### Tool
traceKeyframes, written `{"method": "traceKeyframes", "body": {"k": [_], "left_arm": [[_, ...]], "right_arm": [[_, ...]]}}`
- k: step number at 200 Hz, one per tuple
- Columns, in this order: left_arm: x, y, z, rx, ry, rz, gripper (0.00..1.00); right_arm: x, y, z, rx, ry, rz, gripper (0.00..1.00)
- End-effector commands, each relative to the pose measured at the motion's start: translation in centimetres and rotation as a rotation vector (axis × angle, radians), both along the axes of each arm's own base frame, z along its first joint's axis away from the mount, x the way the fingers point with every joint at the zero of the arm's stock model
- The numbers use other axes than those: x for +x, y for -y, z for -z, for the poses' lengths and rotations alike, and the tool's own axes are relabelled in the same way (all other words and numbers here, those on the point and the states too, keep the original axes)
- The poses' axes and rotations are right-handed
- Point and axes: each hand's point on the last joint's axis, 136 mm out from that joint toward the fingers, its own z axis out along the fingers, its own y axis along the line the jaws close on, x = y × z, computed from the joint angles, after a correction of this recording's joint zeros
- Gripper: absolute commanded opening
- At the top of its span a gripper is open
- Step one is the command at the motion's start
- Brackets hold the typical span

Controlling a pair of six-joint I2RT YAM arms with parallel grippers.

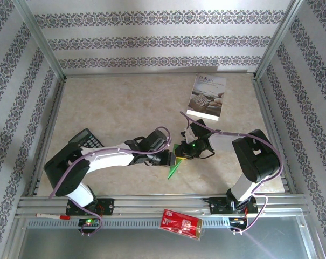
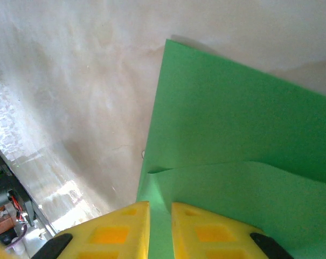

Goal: Fold a paper plane with a square sheet of paper (pick it up from the middle)
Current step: Fold the wing for the fifth time at the center of the table.

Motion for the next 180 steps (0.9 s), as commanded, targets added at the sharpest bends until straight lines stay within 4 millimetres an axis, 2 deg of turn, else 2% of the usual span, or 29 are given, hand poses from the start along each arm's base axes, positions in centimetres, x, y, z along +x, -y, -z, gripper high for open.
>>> {"method": "traceKeyframes", "body": {"k": [1,21,48,123,180], "left_arm": [[-0.6,0.4,0.0,-0.063,-0.034,0.02,0.21],[-1.0,1.2,0.1,-0.102,-0.048,0.045,0.15],[-1.7,2.2,0.4,-0.127,-0.073,0.101,0.13],[-3.0,1.1,4.3,-0.037,-0.143,0.124,0.13],[-3.8,0.7,6.4,-0.01,-0.185,0.133,0.12]], "right_arm": [[-1.5,1.1,2.0,-0.08,-0.047,-0.001,0.21],[-1.4,1.1,2.0,-0.079,-0.044,-0.002,0.21],[-1.4,1.1,2.0,-0.079,-0.043,-0.003,0.21],[-1.4,1.1,1.9,-0.08,-0.041,-0.005,0.21],[-1.5,1.2,1.9,-0.084,-0.04,-0.003,0.21]]}}
